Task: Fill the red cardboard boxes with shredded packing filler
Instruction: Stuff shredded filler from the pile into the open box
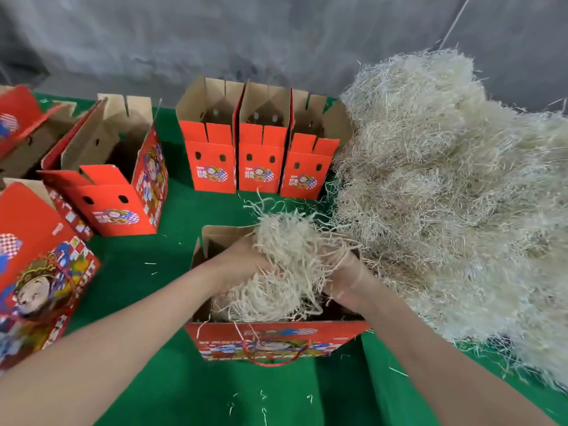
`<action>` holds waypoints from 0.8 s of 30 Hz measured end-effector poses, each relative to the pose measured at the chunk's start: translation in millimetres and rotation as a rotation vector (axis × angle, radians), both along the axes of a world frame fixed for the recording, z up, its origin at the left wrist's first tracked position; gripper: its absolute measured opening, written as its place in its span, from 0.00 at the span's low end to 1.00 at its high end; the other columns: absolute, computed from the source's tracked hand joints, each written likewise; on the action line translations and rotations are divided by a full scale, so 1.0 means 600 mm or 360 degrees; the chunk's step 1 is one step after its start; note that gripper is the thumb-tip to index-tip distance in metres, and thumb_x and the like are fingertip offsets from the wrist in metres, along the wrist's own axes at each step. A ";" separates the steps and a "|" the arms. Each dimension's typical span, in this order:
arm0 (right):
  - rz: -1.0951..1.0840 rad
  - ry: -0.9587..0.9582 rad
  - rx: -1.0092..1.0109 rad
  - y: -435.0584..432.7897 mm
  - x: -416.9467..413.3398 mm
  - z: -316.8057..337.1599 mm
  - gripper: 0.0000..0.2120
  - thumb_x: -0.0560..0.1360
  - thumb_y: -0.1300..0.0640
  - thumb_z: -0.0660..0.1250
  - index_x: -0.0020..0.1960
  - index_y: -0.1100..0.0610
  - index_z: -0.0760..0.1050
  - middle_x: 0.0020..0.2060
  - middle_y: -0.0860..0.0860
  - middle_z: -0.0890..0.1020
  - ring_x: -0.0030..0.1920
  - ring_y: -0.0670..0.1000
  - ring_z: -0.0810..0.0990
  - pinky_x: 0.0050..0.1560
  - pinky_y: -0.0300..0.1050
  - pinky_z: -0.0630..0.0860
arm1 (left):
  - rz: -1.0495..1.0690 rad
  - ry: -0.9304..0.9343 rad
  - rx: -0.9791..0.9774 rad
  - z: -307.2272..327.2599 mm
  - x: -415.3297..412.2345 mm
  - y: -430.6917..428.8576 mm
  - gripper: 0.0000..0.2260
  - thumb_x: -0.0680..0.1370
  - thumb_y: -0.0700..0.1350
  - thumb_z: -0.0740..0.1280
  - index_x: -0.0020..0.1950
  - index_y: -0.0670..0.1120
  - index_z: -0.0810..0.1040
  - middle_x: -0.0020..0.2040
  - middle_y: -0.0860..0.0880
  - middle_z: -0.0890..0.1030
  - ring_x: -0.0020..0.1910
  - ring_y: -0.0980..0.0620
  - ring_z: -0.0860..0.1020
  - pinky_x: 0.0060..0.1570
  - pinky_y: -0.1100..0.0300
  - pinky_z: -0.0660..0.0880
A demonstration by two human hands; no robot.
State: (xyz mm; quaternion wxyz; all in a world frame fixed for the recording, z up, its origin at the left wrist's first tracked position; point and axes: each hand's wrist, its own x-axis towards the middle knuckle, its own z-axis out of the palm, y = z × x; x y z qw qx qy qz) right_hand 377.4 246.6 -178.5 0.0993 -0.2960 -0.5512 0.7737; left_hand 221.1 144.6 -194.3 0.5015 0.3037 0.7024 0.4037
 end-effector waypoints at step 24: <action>0.0254 -0.0488 0.0731 0.026 0.013 0.005 0.25 0.68 0.63 0.73 0.61 0.53 0.68 0.50 0.48 0.81 0.41 0.47 0.81 0.50 0.47 0.79 | 0.0192 0.0164 -0.0030 0.020 0.001 -0.013 0.14 0.69 0.46 0.75 0.46 0.51 0.71 0.40 0.63 0.77 0.38 0.67 0.75 0.36 0.75 0.70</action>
